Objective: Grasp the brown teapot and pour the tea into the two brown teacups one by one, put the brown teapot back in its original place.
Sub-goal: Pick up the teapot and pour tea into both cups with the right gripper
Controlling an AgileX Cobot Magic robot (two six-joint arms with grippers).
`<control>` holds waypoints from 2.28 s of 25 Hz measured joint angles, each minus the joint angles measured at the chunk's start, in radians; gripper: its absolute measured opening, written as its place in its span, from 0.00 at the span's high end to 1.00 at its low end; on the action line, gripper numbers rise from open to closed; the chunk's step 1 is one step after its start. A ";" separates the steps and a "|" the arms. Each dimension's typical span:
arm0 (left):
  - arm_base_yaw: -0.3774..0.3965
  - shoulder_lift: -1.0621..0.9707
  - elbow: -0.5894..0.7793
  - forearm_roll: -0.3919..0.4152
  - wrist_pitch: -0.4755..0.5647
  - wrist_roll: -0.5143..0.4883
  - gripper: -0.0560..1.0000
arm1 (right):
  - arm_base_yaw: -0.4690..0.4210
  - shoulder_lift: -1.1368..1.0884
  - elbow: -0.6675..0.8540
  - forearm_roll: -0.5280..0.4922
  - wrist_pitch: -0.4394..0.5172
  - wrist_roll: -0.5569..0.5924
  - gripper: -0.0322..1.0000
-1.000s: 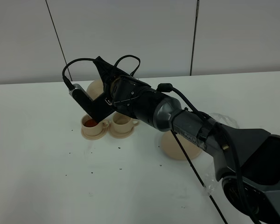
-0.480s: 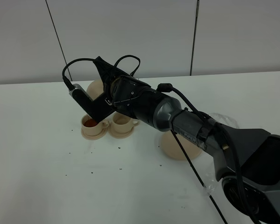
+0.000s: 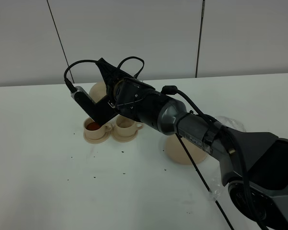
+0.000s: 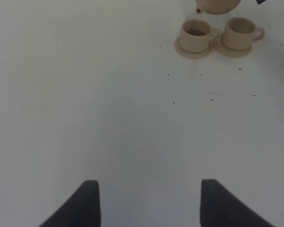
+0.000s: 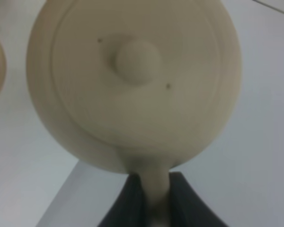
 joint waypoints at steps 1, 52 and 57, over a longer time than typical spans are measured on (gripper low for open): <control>0.000 0.000 0.000 0.000 0.000 0.000 0.44 | 0.000 0.000 0.000 0.000 0.000 0.000 0.88; 0.000 0.000 0.000 0.000 0.000 -0.001 0.44 | 0.000 0.000 0.000 0.002 0.004 0.004 0.88; 0.000 0.000 0.000 0.000 0.000 0.000 0.44 | 0.000 0.000 0.000 0.013 0.004 0.004 0.88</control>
